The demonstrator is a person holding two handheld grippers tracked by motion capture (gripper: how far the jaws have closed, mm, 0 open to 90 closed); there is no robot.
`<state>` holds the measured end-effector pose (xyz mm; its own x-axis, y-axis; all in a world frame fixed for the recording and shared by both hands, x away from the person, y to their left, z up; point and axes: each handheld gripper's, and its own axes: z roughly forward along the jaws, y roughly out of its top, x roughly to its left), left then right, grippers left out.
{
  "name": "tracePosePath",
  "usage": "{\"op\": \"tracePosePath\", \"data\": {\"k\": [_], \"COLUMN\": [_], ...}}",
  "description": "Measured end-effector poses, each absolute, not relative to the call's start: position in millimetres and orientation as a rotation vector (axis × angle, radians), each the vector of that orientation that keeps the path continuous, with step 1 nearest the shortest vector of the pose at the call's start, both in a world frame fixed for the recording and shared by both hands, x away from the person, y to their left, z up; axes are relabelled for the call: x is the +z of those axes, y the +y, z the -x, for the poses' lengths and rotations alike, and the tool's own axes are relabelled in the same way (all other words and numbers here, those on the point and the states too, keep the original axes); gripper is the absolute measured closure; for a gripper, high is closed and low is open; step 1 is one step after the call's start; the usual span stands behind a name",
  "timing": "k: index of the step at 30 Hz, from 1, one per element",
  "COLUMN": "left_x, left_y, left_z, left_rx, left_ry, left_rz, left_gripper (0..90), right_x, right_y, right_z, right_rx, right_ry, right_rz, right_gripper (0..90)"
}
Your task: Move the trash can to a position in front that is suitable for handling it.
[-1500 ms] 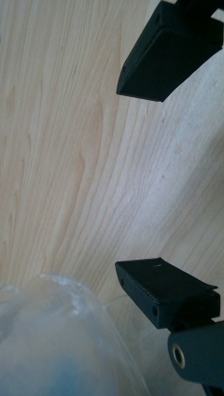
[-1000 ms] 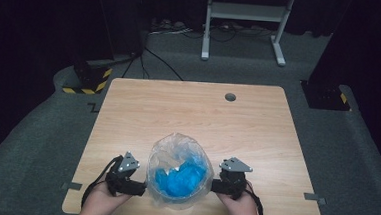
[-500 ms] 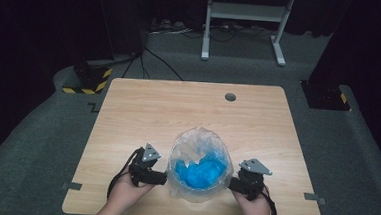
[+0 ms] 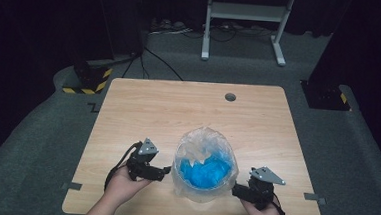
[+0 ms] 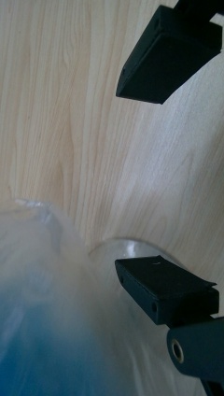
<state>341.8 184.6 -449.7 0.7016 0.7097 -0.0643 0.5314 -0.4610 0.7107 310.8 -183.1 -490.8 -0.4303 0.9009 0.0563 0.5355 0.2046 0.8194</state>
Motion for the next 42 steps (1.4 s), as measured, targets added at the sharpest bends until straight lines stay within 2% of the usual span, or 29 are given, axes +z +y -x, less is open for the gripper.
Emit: {"op": "tracePosePath", "data": {"k": [5,7,8,17,30,36,40,42], "left_x": [-443,-443,-444,-447,-455,-450,-452,-457], "left_y": [178,173,171,169,164,155,151,153], "left_z": [-331,-326,-324,-326,-363,-382,-386,-390], "left_rx": [0.276,0.3,0.33,0.371,0.392,0.494,0.51,0.511], "left_ry": [0.897,0.886,0.889,0.949,1.067,1.102,1.118,1.136], "left_rz": [-2.176,-2.189,-2.191,-2.14,-2.083,-2.117,-2.089,-2.021], "left_gripper": [21.3,21.0,21.0,21.8,25.3,27.2,28.9,29.2], "right_x": [-487,-487,-487,-488,-490,-488,-485,-487], "right_y": [-177,-175,-172,-168,-167,-161,-161,-160], "right_z": [-311,-313,-315,-321,-355,-374,-383,-390], "right_rx": [1.142,1.144,1.134,1.102,1.027,0.985,0.963,0.975], "right_ry": [2.058,2.066,2.064,2.036,2.055,2.038,2.006,1.955], "right_rz": [-1.315,-1.313,-1.323,-1.35,-1.396,-1.393,-1.404,-1.415], "right_gripper": [16.0,16.0,18.8,25.2,25.9,26.0,27.3,28.8]}}
